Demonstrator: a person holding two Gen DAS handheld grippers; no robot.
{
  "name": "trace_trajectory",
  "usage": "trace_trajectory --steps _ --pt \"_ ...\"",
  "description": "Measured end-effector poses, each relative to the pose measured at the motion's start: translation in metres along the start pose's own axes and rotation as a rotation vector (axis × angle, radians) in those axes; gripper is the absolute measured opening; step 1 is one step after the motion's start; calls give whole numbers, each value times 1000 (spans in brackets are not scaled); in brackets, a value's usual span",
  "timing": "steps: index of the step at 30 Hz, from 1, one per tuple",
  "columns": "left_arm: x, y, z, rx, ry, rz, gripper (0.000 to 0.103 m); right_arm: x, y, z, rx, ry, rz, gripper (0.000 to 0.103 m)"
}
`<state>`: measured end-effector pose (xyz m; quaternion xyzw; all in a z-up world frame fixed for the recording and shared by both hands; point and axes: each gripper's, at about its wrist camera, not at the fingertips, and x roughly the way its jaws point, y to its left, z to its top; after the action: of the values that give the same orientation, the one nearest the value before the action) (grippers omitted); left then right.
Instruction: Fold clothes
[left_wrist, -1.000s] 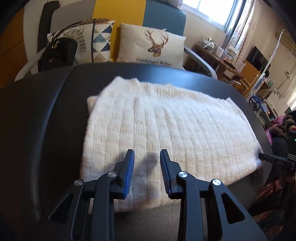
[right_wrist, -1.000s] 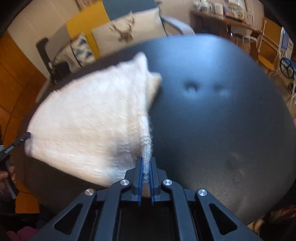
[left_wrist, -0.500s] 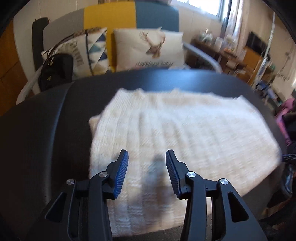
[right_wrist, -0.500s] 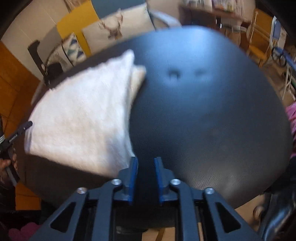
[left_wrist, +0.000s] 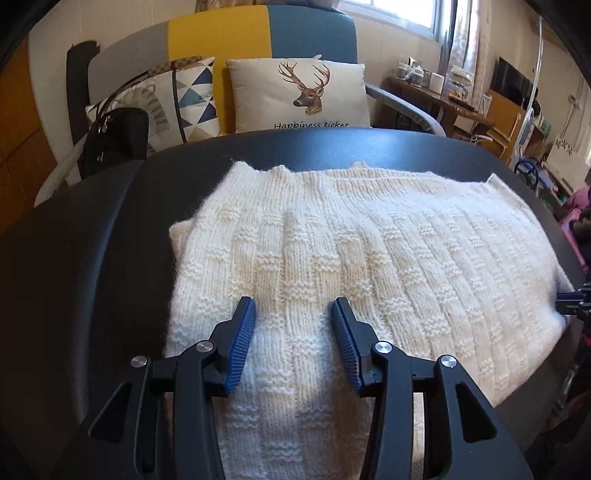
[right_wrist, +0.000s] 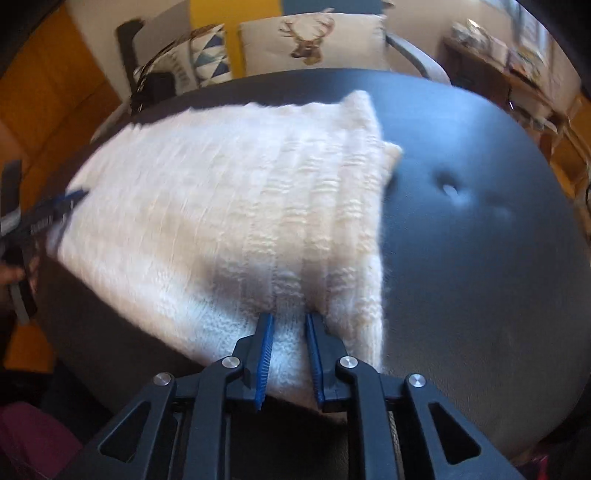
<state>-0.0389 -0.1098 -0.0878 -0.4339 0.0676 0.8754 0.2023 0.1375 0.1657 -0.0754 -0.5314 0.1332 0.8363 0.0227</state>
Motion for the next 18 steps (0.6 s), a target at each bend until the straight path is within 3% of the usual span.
trace_trajectory --steps 3,5,7,10,11,14,18 --pt "-6 -3 -3 -27 15 -20 46 -8 -2 18 4 -7 -6 15" --pt "-17 -4 -2 -47 6 -37 46 -28 9 47 8 -123 51 18" --pt "-16 -2 6 -40 2 -19 46 -38 11 73 47 -199 53 25" --pt "-4 3 21 -6 6 38 46 -34 6 105 82 -271 -70 25" --pt "0 4 27 5 7 57 46 -21 2 115 95 -256 -124 25" --pt "18 17 27 -16 40 67 47 34 -18 114 127 -38 -253 20" --pt "12 23 6 -59 12 47 47 29 -37 93 140 -108 -194 20"
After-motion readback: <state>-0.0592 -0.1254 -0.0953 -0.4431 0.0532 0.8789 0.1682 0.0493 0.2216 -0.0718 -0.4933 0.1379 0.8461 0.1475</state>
